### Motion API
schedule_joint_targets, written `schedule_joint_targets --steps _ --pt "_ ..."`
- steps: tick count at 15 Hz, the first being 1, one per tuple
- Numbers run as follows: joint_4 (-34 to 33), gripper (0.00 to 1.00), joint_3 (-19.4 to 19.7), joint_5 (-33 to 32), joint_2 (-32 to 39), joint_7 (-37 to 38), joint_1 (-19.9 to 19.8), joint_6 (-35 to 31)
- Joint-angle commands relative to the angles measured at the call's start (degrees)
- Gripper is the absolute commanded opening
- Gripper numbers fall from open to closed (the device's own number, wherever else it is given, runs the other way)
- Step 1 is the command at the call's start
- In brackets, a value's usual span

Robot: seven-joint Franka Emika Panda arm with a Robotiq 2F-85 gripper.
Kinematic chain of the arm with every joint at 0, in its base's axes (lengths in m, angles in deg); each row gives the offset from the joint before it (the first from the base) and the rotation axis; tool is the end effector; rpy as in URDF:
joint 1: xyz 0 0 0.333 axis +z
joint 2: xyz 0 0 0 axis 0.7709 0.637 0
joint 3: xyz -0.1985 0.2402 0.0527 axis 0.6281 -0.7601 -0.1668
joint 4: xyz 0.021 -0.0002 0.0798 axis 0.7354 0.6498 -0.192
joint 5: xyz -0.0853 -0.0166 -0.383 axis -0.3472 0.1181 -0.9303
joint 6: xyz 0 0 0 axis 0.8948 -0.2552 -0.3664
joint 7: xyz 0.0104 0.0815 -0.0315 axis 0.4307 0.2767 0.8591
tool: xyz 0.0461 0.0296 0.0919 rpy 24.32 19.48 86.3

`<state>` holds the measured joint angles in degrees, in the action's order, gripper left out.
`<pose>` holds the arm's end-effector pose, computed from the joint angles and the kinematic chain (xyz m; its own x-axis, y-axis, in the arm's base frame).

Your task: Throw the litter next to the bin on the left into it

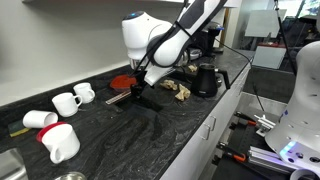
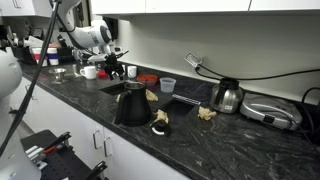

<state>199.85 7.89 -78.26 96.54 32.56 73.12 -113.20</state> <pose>0.5321 0.2552 0.2987 0.9812 0.1173 0.1530 0.0844 -0.9749 0.2063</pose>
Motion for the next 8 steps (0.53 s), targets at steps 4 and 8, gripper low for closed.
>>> schedule_joint_targets --steps 4,8 --pt "0.59 1.00 -1.34 0.24 -0.85 -0.04 -1.25 0.52" --pt "0.61 1.00 -1.34 0.25 -0.85 -0.05 -1.30 0.52"
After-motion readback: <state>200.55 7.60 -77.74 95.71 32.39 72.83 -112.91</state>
